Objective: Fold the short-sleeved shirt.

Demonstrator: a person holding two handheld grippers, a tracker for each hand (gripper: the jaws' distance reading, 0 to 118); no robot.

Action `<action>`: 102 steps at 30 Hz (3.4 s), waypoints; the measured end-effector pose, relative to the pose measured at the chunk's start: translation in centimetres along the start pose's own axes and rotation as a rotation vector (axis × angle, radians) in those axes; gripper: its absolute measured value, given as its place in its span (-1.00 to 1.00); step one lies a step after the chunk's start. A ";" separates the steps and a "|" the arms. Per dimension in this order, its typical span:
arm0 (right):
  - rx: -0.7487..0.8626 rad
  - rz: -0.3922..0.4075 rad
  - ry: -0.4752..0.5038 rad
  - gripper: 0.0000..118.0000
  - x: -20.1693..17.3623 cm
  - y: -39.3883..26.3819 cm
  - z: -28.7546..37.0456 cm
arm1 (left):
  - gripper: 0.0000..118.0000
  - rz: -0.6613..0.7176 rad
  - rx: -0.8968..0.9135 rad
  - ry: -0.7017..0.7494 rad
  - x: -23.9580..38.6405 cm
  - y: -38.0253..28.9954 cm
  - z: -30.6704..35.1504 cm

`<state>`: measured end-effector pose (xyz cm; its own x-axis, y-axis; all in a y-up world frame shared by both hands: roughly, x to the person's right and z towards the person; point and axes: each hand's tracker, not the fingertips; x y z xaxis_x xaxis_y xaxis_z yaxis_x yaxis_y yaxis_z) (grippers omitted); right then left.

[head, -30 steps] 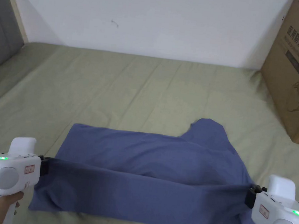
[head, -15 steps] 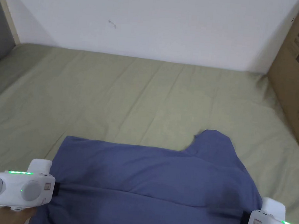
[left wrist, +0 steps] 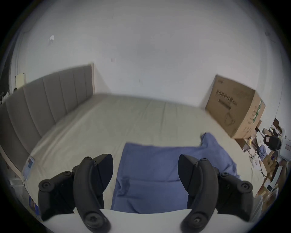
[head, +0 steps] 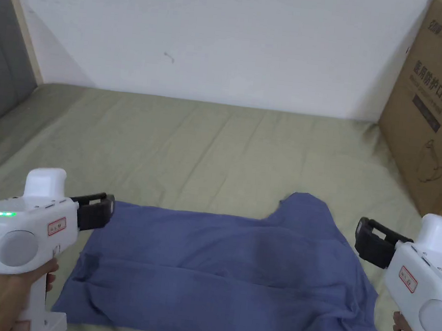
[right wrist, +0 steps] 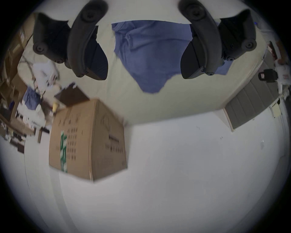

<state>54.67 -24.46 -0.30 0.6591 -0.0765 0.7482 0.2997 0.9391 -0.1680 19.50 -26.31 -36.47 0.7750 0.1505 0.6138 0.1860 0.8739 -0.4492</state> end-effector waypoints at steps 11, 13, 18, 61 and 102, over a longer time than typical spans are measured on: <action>0.227 0.143 -0.079 -1.00 -3.4 -0.1 9.2 | -1.00 -0.136 0.227 0.023 4.8 -3.3 7.9; 0.238 0.146 -0.094 -1.00 -3.4 -0.6 9.6 | -1.00 -0.095 0.214 -0.029 4.8 -3.9 8.2; 0.212 0.157 -0.066 -1.00 -3.0 -1.1 9.5 | -1.00 -0.103 0.181 -0.032 5.2 -4.6 8.2; -0.560 0.054 -0.124 0.74 3.3 -11.4 -3.7 | -0.93 0.075 -0.462 0.069 -4.6 -11.5 -5.2; -0.592 -0.035 -0.048 0.06 4.5 -18.0 5.4 | 0.14 0.062 -0.631 0.115 -6.0 -18.3 2.1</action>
<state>48.54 -39.95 9.57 0.6141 -0.0762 0.7855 0.6635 0.5889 -0.4616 10.19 -42.21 -30.61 0.8491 0.1105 0.5166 0.4314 0.4196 -0.7987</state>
